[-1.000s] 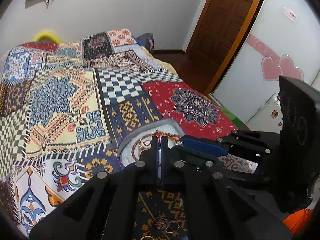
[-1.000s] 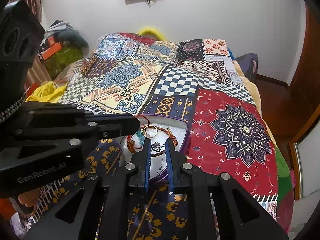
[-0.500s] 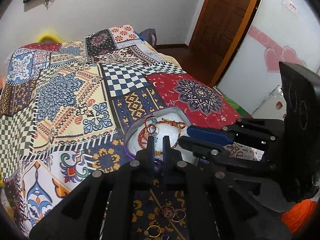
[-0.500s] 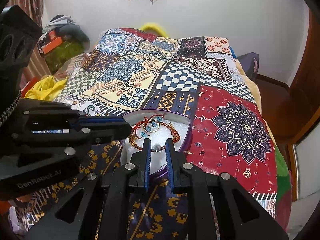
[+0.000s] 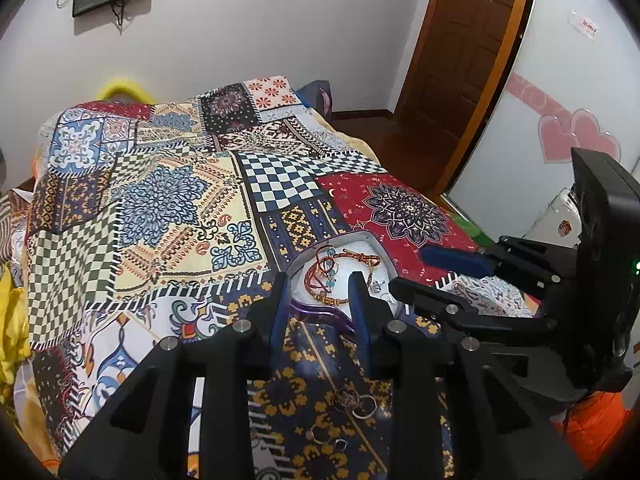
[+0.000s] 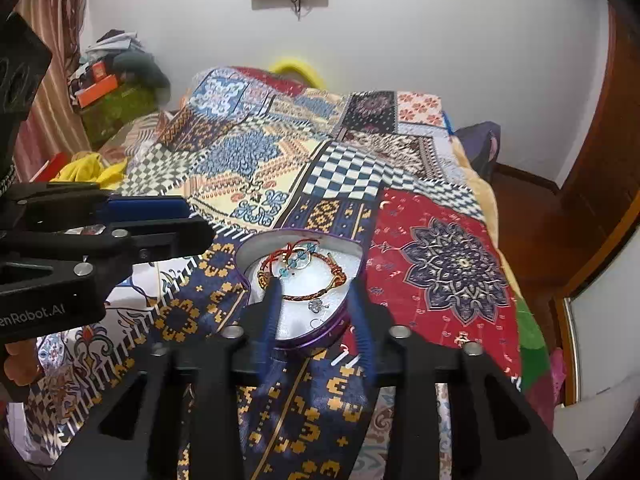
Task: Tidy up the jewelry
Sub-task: 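Open the right gripper to release the ring into the tin, then grasp the silver ring with a stone using the right gripper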
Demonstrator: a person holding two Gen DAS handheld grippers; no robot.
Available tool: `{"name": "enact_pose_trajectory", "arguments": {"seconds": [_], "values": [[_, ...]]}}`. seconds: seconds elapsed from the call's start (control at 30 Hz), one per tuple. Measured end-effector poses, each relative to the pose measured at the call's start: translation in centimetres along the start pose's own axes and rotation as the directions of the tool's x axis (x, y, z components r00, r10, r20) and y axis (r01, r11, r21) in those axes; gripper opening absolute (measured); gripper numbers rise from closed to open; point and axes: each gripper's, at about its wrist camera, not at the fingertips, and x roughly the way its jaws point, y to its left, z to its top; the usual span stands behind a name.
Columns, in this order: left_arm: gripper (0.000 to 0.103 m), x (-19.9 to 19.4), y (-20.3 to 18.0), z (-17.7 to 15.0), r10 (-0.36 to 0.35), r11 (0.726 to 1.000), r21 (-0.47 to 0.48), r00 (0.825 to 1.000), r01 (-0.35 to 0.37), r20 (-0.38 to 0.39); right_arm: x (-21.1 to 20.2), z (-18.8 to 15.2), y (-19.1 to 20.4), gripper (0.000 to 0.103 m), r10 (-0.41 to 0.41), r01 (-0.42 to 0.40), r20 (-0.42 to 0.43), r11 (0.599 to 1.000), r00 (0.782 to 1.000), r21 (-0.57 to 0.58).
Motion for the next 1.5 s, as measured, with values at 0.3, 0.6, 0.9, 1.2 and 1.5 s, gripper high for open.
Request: {"name": "enact_pose_trajectory", "arguments": {"seconds": [0.3, 0.6, 0.9, 1.2, 1.5], "values": [[0.042, -3.1, -0.5, -1.4, 0.052, 0.999, 0.012, 0.998, -0.052, 0.021, -3.2, -0.4, 0.2, 0.039, -0.003, 0.002, 0.046, 1.000, 0.999, 0.030], [0.045, -4.5, 0.6, -4.6, 0.076, 0.997, -0.019, 0.997, -0.077, -0.032, -4.1, -2.1, 1.4, 0.039, 0.030, -0.032, 0.034, 0.998, 0.999, 0.052], [0.045, -3.0, 0.6, -8.3, 0.090, 0.996, 0.028, 0.989, -0.087, -0.118, -2.3, -4.6, 3.0, 0.039, 0.078, -0.075, -0.045, 0.995, 0.996, 0.063], [0.033, -0.9, 0.8, -9.7, 0.048, 0.999, 0.013, 0.986, -0.047, -0.158, -0.1, -6.1, 4.1, 0.039, 0.124, -0.119, -0.117, 0.992, 0.985, 0.049], [0.018, 1.2, 1.0, -10.1, -0.016, 1.000, -0.011, 0.981, 0.014, -0.196, 1.2, -5.6, 4.2, 0.039, 0.155, -0.154, -0.121, 0.988, 0.980, 0.022]]}}
